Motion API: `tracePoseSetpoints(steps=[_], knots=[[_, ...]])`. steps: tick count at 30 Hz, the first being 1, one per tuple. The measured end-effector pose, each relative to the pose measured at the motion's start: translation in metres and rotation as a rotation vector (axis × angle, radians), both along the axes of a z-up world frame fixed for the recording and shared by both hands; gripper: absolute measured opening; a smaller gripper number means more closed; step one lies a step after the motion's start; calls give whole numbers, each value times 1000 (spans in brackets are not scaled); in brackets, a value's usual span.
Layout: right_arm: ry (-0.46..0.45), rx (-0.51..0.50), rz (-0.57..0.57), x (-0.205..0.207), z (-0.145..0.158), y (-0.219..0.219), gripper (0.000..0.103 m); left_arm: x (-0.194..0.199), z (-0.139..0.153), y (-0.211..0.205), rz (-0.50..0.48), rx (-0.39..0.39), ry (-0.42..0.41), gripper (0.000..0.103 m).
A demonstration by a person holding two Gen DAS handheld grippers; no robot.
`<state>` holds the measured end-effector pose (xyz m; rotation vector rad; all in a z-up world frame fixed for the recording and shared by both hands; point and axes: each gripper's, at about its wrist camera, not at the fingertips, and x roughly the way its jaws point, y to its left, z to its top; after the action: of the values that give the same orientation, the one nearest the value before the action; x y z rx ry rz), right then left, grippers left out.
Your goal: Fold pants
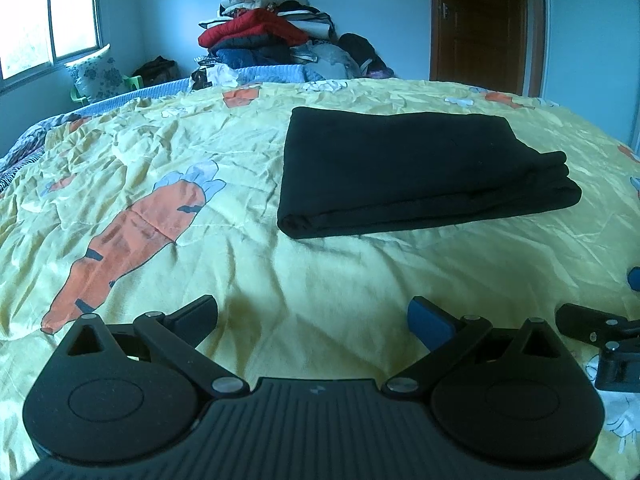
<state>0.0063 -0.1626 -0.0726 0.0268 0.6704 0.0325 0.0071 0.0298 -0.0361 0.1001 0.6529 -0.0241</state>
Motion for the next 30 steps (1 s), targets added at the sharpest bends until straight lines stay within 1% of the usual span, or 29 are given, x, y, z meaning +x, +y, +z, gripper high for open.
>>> tracePoseSetpoints(steps=[14,20,30], knots=[[2,-4,1,0,-1,0,103,0,-1,1,14,-23,8,103],[1,-3,1,0,-1,0,103,2,-3,7,14,-73,25,103],[2,-3,1,0,-1,1,103,3,-3,8,15,-75,25,103]])
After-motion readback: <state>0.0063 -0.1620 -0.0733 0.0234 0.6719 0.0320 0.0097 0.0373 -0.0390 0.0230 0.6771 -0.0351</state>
